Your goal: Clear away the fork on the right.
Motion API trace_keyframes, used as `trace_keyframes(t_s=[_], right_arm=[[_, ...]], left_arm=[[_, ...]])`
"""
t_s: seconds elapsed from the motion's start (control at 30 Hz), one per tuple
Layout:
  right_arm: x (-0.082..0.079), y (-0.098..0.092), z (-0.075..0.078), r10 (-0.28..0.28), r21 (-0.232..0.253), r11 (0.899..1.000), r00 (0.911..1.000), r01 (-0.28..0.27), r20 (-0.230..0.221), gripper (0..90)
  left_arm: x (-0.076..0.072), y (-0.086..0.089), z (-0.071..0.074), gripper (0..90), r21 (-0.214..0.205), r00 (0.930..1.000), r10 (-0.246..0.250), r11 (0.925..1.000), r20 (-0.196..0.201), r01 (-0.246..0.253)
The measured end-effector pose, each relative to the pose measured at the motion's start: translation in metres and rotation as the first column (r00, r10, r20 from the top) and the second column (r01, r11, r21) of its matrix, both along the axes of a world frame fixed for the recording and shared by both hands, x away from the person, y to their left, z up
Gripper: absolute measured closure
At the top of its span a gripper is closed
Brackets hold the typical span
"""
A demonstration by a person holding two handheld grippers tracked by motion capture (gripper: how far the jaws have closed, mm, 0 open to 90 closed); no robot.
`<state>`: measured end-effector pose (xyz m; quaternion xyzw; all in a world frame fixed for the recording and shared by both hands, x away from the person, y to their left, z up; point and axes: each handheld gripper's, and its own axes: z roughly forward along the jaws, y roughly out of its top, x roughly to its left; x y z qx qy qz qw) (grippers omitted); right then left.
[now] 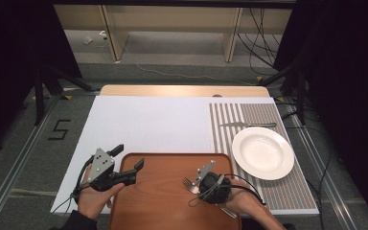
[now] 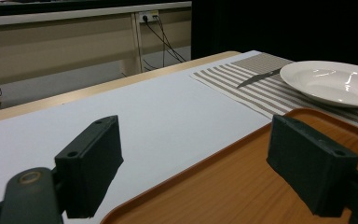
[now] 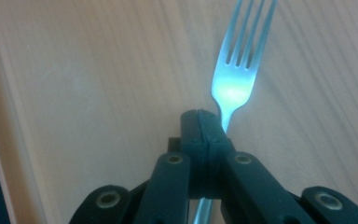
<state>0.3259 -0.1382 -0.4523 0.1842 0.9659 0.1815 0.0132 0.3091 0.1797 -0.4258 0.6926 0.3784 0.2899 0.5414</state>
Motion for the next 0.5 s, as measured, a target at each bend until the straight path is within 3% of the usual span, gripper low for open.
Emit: trace_keyframes(t_s=[0.17,0.5], right_arm=[[-0.0004,0.0006,-0.0042,0.022,-0.027,0.999,0.9995,-0.022,0.021,90.0],[0.0015,-0.0020,-0.0043,0.013,-0.055,0.998,0.9992,-0.011,0.038,90.0]], left_arm=[[0.0000,0.0000,0.0001,17.0,0.000,1.0000,-0.001,1.0000,0.000,0.001],[-0.0001,0.0002,0.0002,17.0,-0.001,1.0000,0.001,1.0000,0.001,-0.001]])
